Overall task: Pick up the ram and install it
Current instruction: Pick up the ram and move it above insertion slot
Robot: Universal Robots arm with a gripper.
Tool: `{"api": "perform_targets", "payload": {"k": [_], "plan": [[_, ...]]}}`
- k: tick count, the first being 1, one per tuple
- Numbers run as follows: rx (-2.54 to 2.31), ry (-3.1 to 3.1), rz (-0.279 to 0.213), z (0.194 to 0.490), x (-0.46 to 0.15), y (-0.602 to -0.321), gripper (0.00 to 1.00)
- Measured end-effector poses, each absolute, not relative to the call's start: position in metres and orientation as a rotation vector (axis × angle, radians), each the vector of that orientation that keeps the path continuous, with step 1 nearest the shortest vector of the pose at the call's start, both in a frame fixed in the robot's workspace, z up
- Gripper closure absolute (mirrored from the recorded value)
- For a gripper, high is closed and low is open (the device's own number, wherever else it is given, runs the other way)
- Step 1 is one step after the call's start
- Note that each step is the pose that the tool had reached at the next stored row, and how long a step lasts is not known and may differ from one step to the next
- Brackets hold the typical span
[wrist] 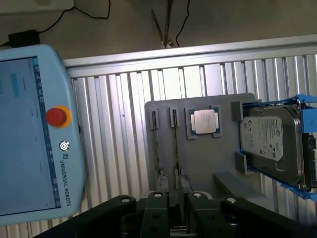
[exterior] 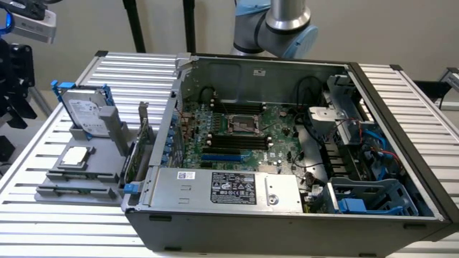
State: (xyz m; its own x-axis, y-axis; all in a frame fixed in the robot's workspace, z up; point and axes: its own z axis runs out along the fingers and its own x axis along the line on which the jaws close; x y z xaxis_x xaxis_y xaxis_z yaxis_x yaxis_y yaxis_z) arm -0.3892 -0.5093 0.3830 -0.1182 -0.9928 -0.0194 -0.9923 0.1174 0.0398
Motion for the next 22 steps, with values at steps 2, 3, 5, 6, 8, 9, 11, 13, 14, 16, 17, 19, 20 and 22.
{"api": "perform_targets", "payload": {"k": [2, 3, 5, 6, 8, 9, 11, 13, 14, 16, 17, 19, 20, 22], "plan": [[2.078, -2.339, -0.067, 0.382, -0.389, -0.509, 0.64], [2.079, -2.339, -0.067, 0.381, -0.389, -0.509, 0.64], [2.079, -2.338, -0.067, 0.377, -0.389, -0.510, 0.58], [2.080, -2.338, -0.067, 0.376, -0.389, -0.510, 0.58], [2.081, -2.337, -0.067, 0.372, -0.389, -0.510, 0.58], [2.081, -2.337, -0.067, 0.370, -0.389, -0.510, 0.58], [2.082, -2.336, -0.067, 0.367, -0.389, -0.511, 0.58], [2.083, -2.335, -0.067, 0.363, -0.389, -0.511, 0.58], [2.083, -2.335, -0.067, 0.361, -0.389, -0.511, 0.58], [2.083, -2.335, -0.067, 0.357, -0.389, -0.511, 0.58], [2.084, -2.334, -0.067, 0.356, -0.389, -0.512, 0.58], [2.085, -2.333, -0.067, 0.352, -0.389, -0.512, 0.58], [2.085, -2.333, -0.067, 0.350, -0.389, -0.512, 0.58], [2.086, -2.332, -0.067, 0.346, -0.389, -0.512, 0.58]]}}
